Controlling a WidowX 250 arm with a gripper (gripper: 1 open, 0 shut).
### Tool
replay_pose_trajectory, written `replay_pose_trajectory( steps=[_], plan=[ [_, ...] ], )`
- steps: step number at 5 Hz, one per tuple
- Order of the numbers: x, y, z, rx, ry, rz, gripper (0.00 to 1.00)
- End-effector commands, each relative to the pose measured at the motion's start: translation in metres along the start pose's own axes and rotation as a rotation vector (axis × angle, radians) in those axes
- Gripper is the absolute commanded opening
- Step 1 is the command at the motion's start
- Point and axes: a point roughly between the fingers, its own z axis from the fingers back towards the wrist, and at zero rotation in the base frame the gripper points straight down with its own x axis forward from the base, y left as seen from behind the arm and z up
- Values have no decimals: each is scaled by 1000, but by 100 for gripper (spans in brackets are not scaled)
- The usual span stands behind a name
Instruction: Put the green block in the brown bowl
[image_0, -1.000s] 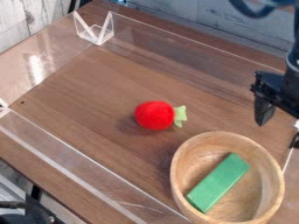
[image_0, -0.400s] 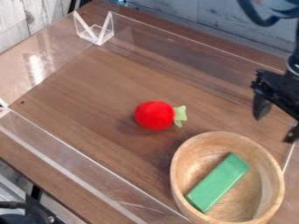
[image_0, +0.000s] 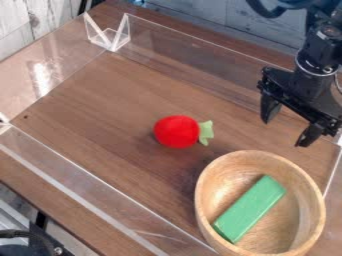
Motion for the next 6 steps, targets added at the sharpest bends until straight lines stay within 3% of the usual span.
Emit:
replay_pose_trajectory(
  steps=[1,3,5,6],
  plan=[
    [12,0,22,-1,-79,-4,100],
    [-1,-16,19,-22,-101,-138,100],
    [-8,-34,34,7,-115,-85,100],
    [-4,-44,42,13,-131,-106,100]
  ],
)
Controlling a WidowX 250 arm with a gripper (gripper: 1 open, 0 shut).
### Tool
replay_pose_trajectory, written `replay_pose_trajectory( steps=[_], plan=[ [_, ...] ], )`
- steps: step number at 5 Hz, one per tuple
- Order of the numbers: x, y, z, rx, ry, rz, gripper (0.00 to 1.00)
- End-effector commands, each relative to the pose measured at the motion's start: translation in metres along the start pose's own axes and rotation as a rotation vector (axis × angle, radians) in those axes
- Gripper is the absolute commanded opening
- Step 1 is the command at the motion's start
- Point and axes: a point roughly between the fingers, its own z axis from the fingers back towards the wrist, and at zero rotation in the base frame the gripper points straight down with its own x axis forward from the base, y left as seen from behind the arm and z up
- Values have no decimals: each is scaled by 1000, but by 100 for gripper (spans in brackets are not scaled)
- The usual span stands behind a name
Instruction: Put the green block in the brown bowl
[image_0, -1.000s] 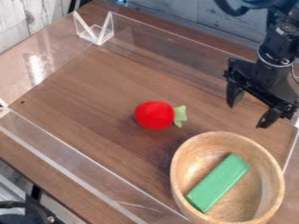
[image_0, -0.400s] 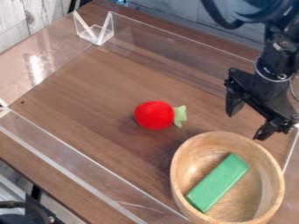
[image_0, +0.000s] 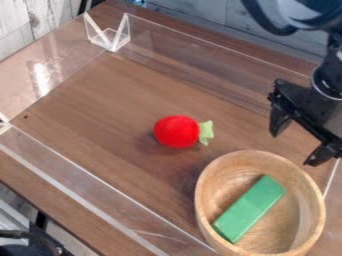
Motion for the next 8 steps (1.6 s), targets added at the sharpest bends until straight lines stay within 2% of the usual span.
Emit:
replay_pose_trajectory(
  steps=[1,2,3,4,5,6,7,8],
  plan=[
    [21,-3,32,-5,-115,6,100],
    [25,-2,36,-10,-140,4,100],
    [8,-2,46,-40,-123,-57,100],
    [-22,1,44,-69,-111,-112,100],
    [-53,10,41,-82,-110,-138,0],
    [-65,17,32,-78,-105,-90,100],
    [-72,21,25,-88,-88,-75,100],
    [-69,12,17,-114,-74,-79,0]
  ],
)
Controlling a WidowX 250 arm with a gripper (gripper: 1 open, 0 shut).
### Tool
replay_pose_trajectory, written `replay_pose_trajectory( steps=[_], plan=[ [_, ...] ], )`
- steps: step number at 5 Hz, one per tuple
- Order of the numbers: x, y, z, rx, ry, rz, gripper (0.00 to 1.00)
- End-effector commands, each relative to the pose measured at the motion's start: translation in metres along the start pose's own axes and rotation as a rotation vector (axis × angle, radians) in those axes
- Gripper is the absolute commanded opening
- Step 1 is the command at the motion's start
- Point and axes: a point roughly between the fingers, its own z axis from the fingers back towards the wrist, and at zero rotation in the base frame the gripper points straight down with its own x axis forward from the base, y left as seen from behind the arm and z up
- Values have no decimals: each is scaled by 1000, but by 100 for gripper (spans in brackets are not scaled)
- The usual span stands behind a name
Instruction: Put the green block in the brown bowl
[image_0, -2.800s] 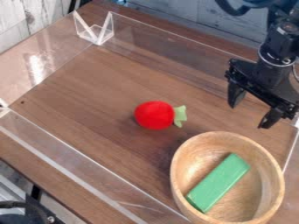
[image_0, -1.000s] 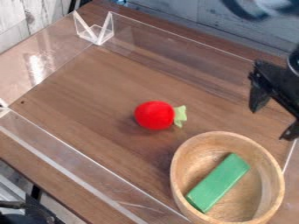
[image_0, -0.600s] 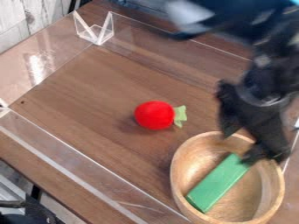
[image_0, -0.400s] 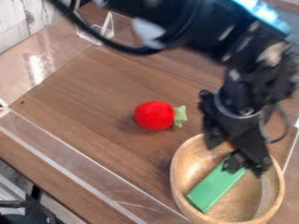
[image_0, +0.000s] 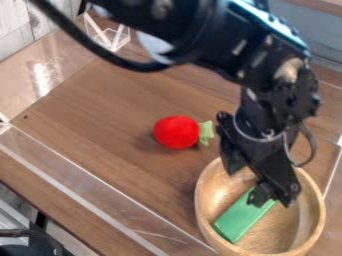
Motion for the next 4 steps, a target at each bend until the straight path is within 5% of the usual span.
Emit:
replay_pose_trajectory(
  steps=[1,3,4],
  plan=[
    [15,-9,3,-35,-20,-11,100],
    [15,-10,13,-38,11,65,100],
    [-1,-2,1,-47,21,41,100]
  ],
)
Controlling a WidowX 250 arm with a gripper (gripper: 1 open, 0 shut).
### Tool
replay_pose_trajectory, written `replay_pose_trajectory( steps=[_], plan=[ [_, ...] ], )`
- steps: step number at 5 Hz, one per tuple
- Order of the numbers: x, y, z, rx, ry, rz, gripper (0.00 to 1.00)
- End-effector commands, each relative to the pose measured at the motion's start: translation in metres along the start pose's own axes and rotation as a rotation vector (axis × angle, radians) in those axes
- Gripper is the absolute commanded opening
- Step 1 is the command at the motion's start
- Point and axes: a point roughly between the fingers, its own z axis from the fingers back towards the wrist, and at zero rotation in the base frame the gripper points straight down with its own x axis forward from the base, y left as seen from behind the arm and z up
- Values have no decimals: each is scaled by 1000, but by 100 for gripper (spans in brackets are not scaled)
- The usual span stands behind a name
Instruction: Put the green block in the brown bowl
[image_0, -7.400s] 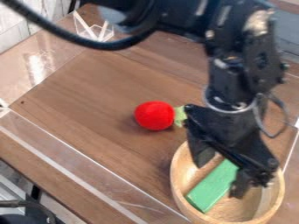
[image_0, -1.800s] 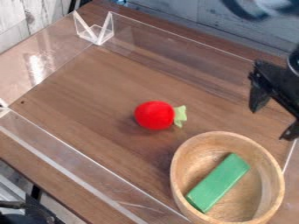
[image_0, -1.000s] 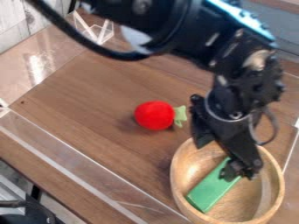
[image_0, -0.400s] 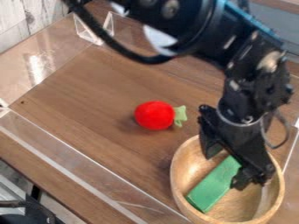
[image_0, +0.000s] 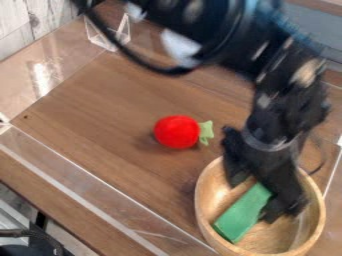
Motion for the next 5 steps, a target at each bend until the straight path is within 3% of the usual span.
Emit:
replay_pose_trajectory(
  steps=[1,2,4,5],
  plan=[
    [-3,13,3,-14,-51,-43,100],
    [7,7,6,16,-43,-23,100],
    [19,-3,-9,30,-38,-18,100],
    [22,-7,2,29,-39,-61,100]
  ],
)
